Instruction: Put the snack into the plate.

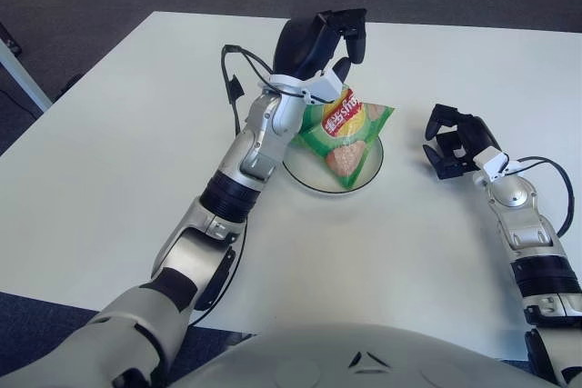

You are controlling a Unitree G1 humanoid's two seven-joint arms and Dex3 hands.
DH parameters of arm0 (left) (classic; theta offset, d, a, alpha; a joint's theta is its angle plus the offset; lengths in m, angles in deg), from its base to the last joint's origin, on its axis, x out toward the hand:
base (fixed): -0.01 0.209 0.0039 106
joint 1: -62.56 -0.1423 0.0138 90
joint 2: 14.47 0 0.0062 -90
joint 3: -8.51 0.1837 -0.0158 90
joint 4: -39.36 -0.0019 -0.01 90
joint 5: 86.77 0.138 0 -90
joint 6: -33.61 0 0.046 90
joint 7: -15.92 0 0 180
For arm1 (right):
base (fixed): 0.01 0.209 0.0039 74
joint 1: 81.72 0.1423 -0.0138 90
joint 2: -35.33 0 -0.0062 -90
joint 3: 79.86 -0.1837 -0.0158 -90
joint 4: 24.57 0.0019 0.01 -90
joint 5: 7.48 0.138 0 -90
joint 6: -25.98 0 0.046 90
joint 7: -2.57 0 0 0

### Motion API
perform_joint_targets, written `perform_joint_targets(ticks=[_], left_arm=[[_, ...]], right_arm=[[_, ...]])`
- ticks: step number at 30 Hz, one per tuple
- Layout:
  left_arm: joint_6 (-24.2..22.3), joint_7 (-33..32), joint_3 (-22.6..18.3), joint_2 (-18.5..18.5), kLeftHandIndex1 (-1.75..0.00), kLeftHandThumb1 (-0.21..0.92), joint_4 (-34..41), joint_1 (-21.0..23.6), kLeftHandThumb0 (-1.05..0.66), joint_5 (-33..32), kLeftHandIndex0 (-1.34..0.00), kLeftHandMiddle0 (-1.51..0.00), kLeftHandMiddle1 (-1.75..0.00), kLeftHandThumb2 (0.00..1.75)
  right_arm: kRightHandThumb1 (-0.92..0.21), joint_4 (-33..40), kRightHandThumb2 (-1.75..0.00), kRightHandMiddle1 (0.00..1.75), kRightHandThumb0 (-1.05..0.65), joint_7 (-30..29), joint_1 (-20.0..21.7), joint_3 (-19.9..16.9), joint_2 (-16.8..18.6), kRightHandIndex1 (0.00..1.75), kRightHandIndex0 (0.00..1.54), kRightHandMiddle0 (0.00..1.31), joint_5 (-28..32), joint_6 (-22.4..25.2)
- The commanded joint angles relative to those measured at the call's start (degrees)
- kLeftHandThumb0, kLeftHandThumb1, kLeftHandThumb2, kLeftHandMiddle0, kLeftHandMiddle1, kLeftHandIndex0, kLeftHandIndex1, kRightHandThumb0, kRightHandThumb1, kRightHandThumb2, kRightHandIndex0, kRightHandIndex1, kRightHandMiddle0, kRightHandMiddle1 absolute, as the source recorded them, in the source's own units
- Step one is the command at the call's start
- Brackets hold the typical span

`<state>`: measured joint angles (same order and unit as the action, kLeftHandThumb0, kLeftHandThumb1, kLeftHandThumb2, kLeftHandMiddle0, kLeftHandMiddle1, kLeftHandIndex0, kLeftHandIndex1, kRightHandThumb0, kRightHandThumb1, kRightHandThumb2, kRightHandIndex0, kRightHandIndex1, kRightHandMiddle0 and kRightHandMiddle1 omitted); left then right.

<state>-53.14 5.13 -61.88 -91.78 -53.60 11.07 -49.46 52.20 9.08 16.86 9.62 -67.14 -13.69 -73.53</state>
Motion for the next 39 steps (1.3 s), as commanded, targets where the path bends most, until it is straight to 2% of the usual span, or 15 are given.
perform_joint_targets(ticks=[1, 14, 25, 31, 39], left_arm=[[0.8, -0.1, 0.2, -0.6, -1.75, 0.06, -0.9, -0.5, 0.58, 0.5, -1.13, -0.82, -1.75, 1.63], [1.2, -0.9, -0.4, -2.4, -1.75, 0.06, -1.5, -1.0, 0.59, 2.1, -1.14, -0.82, -1.75, 1.63], [-1.5, -0.2, -1.2, -3.5, -1.75, 0.06, -1.0, -1.0, 0.59, 3.1, -1.11, -0.83, -1.75, 1.63], [-1.6, -0.3, -2.6, -4.5, -1.75, 0.07, -1.1, -1.2, 0.58, 2.2, -1.07, -0.82, -1.75, 1.62], [0.0, -1.5, -4.6, -7.7, -1.75, 0.09, -3.2, -0.4, 0.57, 2.4, -1.04, -0.8, -1.75, 1.59]], right_arm=[[-0.24, -3.5, -1.4, 1.75, -0.52, 2.1, -5.8, 2.9, 1.6, 1.75, 1.32, 0.68, -2.2, 5.3], [-0.23, -3.5, -1.42, 1.75, -0.52, 2.5, -5.8, 2.7, 1.5, 1.75, 1.33, 0.69, -1.8, 5.1], [-0.23, -4.0, -1.42, 1.75, -0.52, 2.4, -5.7, 2.5, 1.4, 1.75, 1.33, 0.69, -1.7, 5.1], [-0.23, -4.1, -1.42, 1.75, -0.52, 2.4, -5.7, 2.5, 1.4, 1.75, 1.32, 0.69, -1.8, 5.0], [-0.23, -4.3, -1.42, 1.75, -0.52, 2.4, -5.6, 2.7, 1.2, 1.75, 1.32, 0.69, -2.1, 4.8]])
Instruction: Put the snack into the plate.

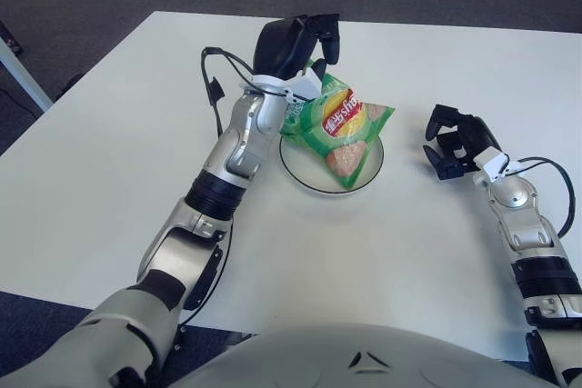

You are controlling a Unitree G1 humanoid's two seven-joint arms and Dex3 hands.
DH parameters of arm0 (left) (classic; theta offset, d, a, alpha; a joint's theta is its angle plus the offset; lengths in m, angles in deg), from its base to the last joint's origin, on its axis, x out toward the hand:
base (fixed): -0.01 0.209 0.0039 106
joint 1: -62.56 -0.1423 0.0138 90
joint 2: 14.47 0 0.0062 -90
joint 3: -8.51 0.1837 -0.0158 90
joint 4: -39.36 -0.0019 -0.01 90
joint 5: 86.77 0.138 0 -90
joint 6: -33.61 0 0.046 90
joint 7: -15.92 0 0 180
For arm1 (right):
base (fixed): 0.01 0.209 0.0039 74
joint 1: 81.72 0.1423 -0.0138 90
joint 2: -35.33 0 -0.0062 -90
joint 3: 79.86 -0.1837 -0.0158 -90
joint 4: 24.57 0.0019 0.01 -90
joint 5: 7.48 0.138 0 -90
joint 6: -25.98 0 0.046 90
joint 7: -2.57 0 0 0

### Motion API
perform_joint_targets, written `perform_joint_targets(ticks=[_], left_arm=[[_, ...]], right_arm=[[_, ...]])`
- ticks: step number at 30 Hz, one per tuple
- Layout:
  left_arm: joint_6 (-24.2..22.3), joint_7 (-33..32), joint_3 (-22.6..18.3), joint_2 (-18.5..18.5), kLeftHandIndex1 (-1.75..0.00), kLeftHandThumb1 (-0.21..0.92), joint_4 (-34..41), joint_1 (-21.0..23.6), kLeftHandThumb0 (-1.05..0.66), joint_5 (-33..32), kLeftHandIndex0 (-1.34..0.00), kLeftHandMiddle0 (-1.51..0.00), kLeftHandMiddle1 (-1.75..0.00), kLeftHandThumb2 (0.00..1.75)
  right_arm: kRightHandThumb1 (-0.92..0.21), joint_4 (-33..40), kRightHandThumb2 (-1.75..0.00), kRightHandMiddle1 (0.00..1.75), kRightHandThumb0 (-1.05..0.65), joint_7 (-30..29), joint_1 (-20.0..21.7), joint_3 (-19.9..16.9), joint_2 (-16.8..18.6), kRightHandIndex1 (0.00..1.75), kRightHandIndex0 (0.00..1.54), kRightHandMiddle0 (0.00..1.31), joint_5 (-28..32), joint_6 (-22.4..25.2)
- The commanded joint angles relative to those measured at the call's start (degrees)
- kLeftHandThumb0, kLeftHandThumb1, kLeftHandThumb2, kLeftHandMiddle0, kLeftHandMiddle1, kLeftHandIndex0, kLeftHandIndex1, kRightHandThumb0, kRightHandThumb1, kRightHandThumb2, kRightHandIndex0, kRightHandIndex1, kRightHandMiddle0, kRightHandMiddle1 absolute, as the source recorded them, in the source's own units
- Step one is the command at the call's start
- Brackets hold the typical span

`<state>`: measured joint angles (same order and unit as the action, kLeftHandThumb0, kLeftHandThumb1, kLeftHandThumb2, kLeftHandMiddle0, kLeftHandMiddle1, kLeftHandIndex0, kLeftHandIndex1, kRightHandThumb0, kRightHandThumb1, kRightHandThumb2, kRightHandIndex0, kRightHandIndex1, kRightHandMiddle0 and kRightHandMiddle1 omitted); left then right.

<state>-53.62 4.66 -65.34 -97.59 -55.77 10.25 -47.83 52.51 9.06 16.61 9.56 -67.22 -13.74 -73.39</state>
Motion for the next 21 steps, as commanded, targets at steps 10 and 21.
perform_joint_targets(ticks=[10, 21], left_arm=[[-0.3, -3.2, -2.8, -5.6, -1.75, 0.09, -3.1, 1.1, 0.57, 3.2, -1.05, -0.8, -1.75, 1.59], [-0.1, -4.8, -4.5, -9.5, -1.75, 0.09, -7.0, 2.4, 0.57, 3.6, -1.05, -0.8, -1.75, 1.59]], right_arm=[[-0.23, -5.1, -1.42, 1.75, -0.52, 3.0, -5.2, 2.6, 1.3, 1.75, 1.32, 0.69, -1.5, 4.2], [-0.24, -5.3, -1.41, 1.75, -0.52, 3.0, -5.1, 3.1, 0.8, 1.75, 1.32, 0.69, -2.3, 3.1]])
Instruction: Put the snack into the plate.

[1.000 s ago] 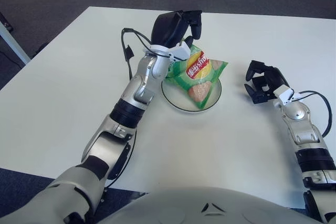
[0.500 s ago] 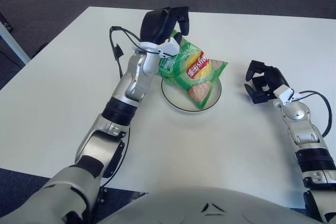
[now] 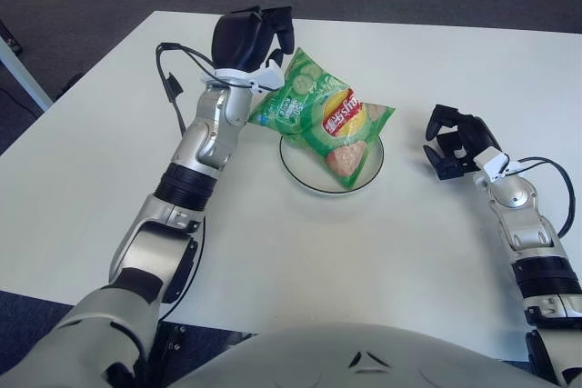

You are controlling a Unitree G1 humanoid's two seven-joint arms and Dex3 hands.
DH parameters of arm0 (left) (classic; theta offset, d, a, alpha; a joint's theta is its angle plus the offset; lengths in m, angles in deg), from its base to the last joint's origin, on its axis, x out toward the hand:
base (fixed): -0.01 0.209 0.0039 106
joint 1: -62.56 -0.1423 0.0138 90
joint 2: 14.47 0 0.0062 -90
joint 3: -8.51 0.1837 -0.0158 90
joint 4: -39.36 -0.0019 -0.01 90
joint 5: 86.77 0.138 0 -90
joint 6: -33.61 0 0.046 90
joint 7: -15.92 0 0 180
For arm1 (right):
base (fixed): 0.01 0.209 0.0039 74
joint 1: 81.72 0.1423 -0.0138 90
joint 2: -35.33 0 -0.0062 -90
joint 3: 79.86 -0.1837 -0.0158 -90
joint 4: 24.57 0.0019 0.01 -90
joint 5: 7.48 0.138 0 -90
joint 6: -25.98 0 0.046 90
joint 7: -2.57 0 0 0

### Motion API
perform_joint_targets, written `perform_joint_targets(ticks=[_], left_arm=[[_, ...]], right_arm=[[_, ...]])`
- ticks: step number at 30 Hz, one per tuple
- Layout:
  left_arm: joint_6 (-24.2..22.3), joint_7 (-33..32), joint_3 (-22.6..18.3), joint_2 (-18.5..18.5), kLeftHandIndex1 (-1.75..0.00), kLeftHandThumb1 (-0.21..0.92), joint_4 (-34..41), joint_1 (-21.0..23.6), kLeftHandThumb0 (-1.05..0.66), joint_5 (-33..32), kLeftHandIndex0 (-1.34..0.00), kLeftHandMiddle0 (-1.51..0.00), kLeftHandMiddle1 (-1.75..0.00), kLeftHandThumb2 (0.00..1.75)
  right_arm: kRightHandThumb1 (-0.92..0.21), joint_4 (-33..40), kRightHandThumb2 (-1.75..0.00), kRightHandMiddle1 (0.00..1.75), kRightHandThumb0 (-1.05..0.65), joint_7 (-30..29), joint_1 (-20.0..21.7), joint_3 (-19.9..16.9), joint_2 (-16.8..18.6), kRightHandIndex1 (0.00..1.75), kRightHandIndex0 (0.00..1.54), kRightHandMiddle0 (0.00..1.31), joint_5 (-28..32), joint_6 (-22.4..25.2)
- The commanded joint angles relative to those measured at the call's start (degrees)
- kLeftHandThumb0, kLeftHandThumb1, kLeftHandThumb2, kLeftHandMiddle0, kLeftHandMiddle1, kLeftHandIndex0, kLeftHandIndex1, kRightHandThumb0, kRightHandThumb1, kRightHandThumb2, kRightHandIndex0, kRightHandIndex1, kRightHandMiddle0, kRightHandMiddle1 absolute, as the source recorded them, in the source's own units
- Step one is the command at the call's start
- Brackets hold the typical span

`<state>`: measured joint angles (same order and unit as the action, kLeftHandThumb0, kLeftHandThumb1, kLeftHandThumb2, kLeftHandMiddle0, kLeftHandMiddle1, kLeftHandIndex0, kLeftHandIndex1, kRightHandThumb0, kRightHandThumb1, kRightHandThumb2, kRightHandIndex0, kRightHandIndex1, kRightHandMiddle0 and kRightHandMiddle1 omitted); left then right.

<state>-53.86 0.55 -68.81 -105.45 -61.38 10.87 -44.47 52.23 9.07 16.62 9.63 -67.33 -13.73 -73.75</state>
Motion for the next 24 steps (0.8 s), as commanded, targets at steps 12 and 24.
perform_joint_targets(ticks=[12, 24], left_arm=[[-1.6, -1.7, -2.0, -5.2, -1.75, 0.08, -5.4, 2.1, 0.57, 1.5, -1.05, -0.81, -1.75, 1.6], [-1.8, -2.4, -4.9, -5.6, -1.75, 0.05, -11.4, 0.4, 0.59, -3.8, -1.07, -0.83, -1.75, 1.64]], right_arm=[[-0.23, -5.5, -1.42, 1.75, -0.52, 3.1, -4.8, 3.3, 0.7, 1.75, 1.32, 0.69, -2.4, 2.7], [-0.22, -6.2, -1.44, 1.75, -0.53, 1.9, -4.5, 3.6, 0.7, 1.75, 1.32, 0.7, -3.4, 2.2]])
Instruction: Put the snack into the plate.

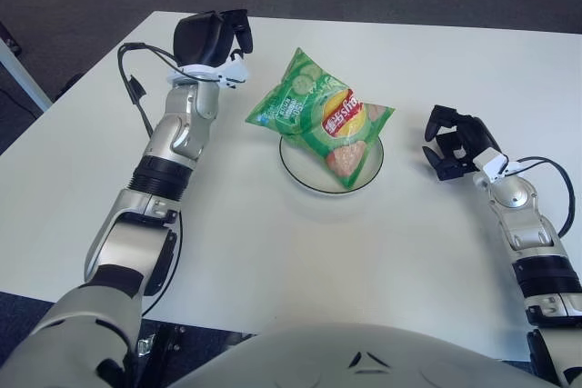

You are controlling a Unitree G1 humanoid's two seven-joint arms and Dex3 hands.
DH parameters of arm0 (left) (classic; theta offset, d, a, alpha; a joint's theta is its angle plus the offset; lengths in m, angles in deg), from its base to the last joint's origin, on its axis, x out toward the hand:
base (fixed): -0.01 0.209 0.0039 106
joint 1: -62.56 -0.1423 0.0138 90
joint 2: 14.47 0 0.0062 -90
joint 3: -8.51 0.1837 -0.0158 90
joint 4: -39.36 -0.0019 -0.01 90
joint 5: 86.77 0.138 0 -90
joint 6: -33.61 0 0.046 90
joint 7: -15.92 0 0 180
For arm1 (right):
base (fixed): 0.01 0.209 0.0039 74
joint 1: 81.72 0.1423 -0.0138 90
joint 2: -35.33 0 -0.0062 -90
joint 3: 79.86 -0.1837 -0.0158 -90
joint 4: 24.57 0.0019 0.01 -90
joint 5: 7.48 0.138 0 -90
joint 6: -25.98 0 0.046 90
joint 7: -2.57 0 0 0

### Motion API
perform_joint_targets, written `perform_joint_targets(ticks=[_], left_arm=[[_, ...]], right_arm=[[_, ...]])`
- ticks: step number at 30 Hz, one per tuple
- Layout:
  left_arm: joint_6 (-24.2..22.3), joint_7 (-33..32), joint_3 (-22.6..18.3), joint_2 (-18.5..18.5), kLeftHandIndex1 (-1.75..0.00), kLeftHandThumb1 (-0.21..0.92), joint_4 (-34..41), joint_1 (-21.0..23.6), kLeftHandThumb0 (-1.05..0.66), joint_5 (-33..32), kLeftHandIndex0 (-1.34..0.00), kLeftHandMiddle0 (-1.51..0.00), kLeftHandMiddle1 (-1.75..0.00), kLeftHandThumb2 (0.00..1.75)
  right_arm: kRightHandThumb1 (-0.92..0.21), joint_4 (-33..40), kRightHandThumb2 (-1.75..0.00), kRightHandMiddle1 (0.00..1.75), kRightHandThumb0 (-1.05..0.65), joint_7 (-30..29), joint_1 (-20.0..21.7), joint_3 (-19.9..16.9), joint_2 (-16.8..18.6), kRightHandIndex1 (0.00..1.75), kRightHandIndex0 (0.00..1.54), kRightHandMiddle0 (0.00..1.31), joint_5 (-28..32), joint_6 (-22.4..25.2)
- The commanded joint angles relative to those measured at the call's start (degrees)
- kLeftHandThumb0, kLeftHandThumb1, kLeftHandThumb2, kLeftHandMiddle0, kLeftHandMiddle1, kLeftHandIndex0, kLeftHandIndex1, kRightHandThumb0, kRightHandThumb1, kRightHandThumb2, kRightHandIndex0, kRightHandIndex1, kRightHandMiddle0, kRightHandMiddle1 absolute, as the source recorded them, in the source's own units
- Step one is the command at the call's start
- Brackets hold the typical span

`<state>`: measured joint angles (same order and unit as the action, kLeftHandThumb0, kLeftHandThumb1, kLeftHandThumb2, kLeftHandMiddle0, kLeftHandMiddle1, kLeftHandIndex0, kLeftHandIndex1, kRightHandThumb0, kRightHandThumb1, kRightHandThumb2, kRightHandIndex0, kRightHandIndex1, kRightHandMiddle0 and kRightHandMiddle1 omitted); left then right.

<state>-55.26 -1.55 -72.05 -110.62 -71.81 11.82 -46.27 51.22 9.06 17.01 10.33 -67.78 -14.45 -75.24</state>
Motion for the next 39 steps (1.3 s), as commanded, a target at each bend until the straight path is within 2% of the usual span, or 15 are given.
perform_joint_targets(ticks=[1, 4, 10, 14, 17, 23, 28, 32, 39], left_arm=[[-0.6, -0.2, -2.0, -0.3, -1.75, 0.05, -1.1, -0.7, 0.59, -2.6, -1.07, -0.83, -1.75, 1.64], [-0.6, -0.2, -2.5, -0.1, -1.75, 0.05, -1.2, -1.4, 0.59, -4.0, -1.07, -0.84, -1.75, 1.64], [1.6, -1.4, -4.6, 1.1, -1.75, 0.06, -4.6, -6.3, 0.59, -8.9, -1.05, -0.83, -1.75, 1.63], [6.6, -4.6, -5.1, 2.0, -1.75, 0.09, -11.8, -7.4, 0.57, -11.1, -1.02, -0.8, -1.75, 1.59], [9.5, -5.9, -4.9, 2.0, -1.75, 0.1, -14.0, -7.6, 0.56, -11.9, -1.02, -0.79, -1.75, 1.58], [16.4, -3.8, -6.0, 2.6, -1.75, 0.11, -19.1, -8.7, 0.56, -17.2, -1.02, -0.78, -1.75, 1.57], [21.6, -2.4, -8.3, 5.0, -1.75, 0.11, -23.6, -7.8, 0.55, -23.1, -1.02, -0.78, -1.75, 1.56], [25.4, 2.9, -12.8, 9.3, -1.75, 0.12, -29.2, -7.2, 0.55, -32.6, -1.02, -0.78, -1.75, 1.56], [30.0, 9.4, -16.3, 10.7, -1.75, 0.12, -32.5, -6.5, 0.55, -39.3, -1.03, -0.77, -1.75, 1.55]], right_arm=[[-0.22, -5.2, -1.44, 1.75, -0.53, 1.9, -4.9, 2.9, 1.1, 1.75, 1.32, 0.7, -2.7, 3.7], [-0.21, -5.2, -1.44, 1.75, -0.53, 1.9, -4.9, 2.8, 1.2, 1.75, 1.33, 0.71, -3.0, 3.7], [-0.2, -5.4, -1.46, 1.75, -0.54, 1.7, -4.9, 2.7, 1.3, 1.75, 1.33, 0.72, -3.1, 3.7], [-0.2, -6.1, -1.46, 1.75, -0.54, 1.6, -4.5, 2.8, 1.2, 1.75, 1.33, 0.72, -3.5, 3.5], [-0.2, -6.5, -1.46, 1.75, -0.54, 1.6, -4.3, 2.8, 1.1, 1.75, 1.33, 0.72, -3.7, 3.5], [-0.21, -6.9, -1.45, 1.75, -0.53, 1.6, -4.1, 2.6, 1.2, 1.75, 1.33, 0.71, -3.6, 3.4], [-0.21, -7.6, -1.44, 1.75, -0.53, 2.0, -3.9, 2.4, 1.1, 1.75, 1.33, 0.7, -3.2, 2.8], [-0.21, -8.3, -1.44, 1.75, -0.53, 2.0, -3.6, 2.4, 0.9, 1.75, 1.33, 0.7, -3.2, 2.2], [-0.21, -9.5, -1.44, 1.75, -0.53, 1.5, -3.3, 2.6, 0.8, 1.75, 1.33, 0.7, -3.7, 0.9]])
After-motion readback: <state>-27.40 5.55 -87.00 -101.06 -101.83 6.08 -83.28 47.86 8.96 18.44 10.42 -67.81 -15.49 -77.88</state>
